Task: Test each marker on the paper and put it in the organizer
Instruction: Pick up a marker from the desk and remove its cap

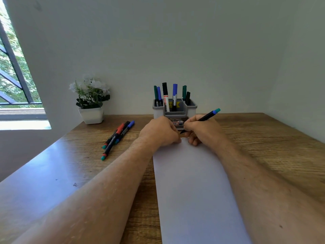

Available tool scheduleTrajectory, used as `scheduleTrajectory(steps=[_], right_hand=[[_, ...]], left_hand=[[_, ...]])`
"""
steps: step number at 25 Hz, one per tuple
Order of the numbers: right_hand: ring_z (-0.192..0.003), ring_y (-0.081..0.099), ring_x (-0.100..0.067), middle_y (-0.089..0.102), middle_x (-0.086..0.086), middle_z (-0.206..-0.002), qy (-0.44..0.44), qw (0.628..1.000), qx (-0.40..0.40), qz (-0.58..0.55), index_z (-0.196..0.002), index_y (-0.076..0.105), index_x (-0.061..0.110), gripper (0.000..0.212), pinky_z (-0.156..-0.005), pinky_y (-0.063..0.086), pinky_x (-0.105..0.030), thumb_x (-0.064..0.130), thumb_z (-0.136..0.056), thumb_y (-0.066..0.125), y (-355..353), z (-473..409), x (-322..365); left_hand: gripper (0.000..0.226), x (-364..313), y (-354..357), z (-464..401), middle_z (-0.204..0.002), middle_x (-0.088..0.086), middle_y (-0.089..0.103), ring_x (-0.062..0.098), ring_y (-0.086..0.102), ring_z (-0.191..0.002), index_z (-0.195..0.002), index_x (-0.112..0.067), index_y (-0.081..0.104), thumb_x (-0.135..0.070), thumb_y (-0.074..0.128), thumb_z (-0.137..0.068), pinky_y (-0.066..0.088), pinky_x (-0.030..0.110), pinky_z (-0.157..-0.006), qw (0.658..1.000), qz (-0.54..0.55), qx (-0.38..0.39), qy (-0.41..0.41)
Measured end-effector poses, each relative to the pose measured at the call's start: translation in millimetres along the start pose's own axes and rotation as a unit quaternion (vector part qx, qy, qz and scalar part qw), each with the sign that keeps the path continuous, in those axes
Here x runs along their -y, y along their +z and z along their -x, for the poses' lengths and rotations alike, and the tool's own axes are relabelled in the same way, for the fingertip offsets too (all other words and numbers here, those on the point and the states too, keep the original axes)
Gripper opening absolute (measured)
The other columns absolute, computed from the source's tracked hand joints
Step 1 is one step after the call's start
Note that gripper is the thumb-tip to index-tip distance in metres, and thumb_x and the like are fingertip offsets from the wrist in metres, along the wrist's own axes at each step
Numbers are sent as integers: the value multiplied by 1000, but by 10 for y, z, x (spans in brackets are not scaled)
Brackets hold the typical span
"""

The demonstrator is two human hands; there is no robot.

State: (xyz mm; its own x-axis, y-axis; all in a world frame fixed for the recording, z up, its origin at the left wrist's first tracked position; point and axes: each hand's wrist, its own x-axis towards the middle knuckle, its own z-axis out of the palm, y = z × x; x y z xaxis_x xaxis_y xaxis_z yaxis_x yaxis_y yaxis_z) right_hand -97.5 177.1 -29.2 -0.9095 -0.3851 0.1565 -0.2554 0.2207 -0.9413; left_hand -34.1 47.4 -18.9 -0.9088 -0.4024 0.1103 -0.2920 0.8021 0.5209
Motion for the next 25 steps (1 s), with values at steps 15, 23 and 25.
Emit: scheduleTrajectory(steps=[15,23,25], right_hand=[[-62,52,-17,61,-13,-70,-67,988,-32,138,-66,53,11,19,-55,41,-28,21,-77,66,-8,-42,-46],[-61,54,-16,63,-11,-70,-73,986,-45,143,-67,55,10,20,-53,42,-27,23,-78,67,3,-73,-85],[-61,52,-16,59,-8,-65,-73,987,-48,138,-64,52,12,22,-51,40,-26,21,-78,67,-2,-77,-87]], left_hand=[[16,26,3,-34,-102,-2,66,13,57,-88,-99,-23,75,-23,72,-84,49,27,-74,1000,17,14,-11],[13,22,3,-45,-96,-3,64,11,56,-84,-96,-23,75,-23,72,-84,46,27,-71,1000,17,20,-13],[13,26,9,-46,-96,-3,65,11,56,-85,-96,-23,75,-24,72,-84,46,27,-70,1000,17,20,-11]])
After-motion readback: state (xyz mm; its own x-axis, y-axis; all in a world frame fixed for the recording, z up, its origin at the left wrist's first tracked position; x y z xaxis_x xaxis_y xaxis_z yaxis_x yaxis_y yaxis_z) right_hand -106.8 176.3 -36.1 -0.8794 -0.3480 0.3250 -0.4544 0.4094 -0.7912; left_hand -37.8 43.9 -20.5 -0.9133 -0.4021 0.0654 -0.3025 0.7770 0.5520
